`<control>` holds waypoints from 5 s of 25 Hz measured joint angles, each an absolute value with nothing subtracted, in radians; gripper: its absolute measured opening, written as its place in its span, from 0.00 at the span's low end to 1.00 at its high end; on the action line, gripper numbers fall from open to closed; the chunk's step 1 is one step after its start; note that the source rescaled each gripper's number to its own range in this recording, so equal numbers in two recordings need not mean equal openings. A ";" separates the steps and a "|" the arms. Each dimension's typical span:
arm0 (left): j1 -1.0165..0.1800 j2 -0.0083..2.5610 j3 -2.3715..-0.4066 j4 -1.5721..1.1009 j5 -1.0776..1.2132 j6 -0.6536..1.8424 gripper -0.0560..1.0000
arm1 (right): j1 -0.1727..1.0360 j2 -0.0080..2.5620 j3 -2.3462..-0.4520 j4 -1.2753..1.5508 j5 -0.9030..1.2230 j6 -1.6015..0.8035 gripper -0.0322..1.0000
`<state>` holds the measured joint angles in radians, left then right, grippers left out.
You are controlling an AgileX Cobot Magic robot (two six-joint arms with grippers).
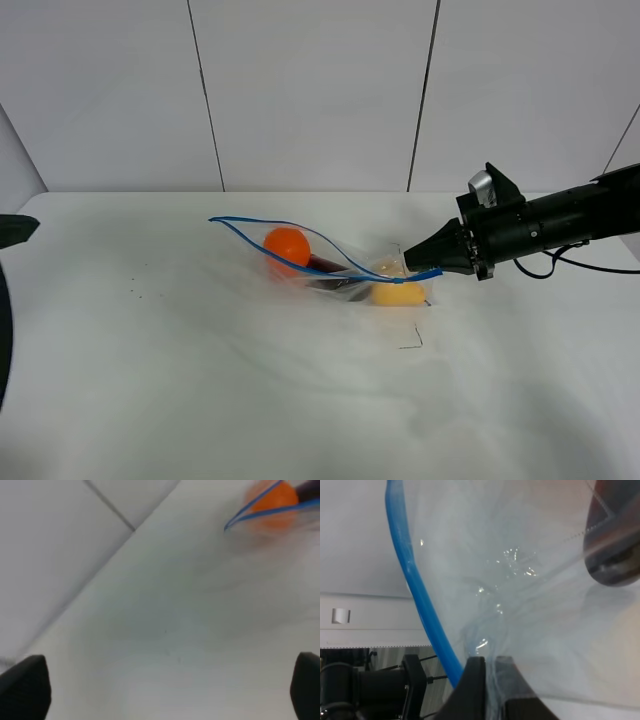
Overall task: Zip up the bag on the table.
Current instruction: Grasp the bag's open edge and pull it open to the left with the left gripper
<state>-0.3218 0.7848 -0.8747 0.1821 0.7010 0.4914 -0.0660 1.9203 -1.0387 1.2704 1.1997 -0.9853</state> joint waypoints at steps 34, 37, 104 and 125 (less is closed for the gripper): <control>-1.302 1.721 -0.897 1.730 0.664 -0.963 1.00 | -0.066 1.920 -1.039 1.291 1.200 -0.949 0.03; -1.302 1.768 -0.923 1.733 0.668 -0.980 1.00 | -0.066 1.920 -1.039 1.294 1.200 -0.949 0.03; -1.217 1.974 -1.134 1.737 0.606 -0.878 0.34 | -0.063 1.920 -1.039 1.297 1.200 -0.949 0.03; -1.213 1.997 -1.135 1.740 0.595 -0.877 0.09 | -0.063 1.920 -1.039 1.297 1.200 -0.949 0.03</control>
<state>-1.2133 1.9969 -1.1346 1.7396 0.5946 -0.8775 -0.0629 1.9203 -1.0387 1.2971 1.1997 -0.9486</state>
